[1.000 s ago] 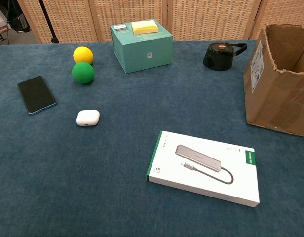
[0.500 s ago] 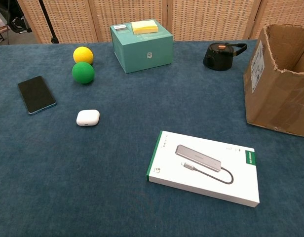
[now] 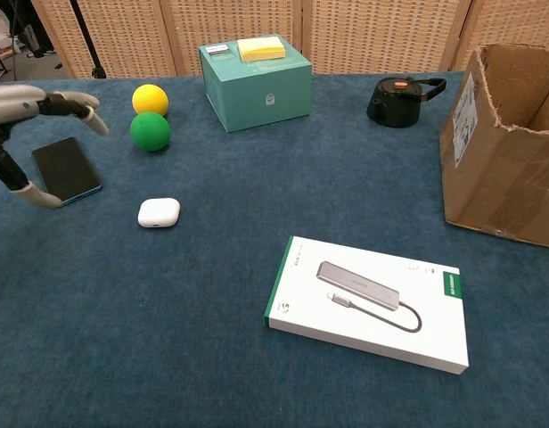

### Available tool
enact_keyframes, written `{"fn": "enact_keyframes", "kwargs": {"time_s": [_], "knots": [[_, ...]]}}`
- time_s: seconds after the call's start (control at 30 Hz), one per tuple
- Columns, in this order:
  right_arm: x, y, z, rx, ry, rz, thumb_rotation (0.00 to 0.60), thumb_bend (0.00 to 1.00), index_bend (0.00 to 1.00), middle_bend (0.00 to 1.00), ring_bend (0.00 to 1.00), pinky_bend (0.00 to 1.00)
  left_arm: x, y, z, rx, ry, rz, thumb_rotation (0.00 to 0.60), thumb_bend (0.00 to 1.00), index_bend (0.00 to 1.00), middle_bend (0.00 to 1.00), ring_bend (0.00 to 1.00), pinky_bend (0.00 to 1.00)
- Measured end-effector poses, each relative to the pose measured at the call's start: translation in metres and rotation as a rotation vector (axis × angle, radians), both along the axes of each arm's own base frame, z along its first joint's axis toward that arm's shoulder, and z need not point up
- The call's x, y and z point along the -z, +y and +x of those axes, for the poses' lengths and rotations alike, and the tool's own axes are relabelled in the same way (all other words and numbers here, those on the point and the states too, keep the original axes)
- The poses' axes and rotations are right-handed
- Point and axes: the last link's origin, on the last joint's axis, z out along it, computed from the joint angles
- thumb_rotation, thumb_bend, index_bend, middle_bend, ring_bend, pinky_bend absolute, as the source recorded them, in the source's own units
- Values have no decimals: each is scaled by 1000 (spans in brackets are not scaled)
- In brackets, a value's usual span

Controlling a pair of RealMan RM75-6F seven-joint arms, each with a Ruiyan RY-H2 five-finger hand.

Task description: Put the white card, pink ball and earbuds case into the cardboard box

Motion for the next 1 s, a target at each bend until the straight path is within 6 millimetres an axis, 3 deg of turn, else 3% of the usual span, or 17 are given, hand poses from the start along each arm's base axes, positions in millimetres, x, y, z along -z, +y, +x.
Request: {"fn": "enact_keyframes", "kwargs": {"time_s": [0.17,0.37,0.53,1.0], "knots": [[-2,0,-2,-3,-27,9,600,0,0,0,0,94,36,2,12,-76,-31,-45,600,214,264,0,0,0],[-1,-2,-4,-8,-54,40,600,0,0,0,0,94,63,8,30,-87,-39,-47,600,214,274,0,0,0],[-3,-3,-5,-8,-60,34,600,0,0,0,0,94,73,14,38,-98,-22,-35,600,214,282,0,0,0],[-6,-3,-6,-6,-67,27,600,0,0,0,0,94,89,18,38,-128,-6,-48,600,252,356,0,0,0]]}}
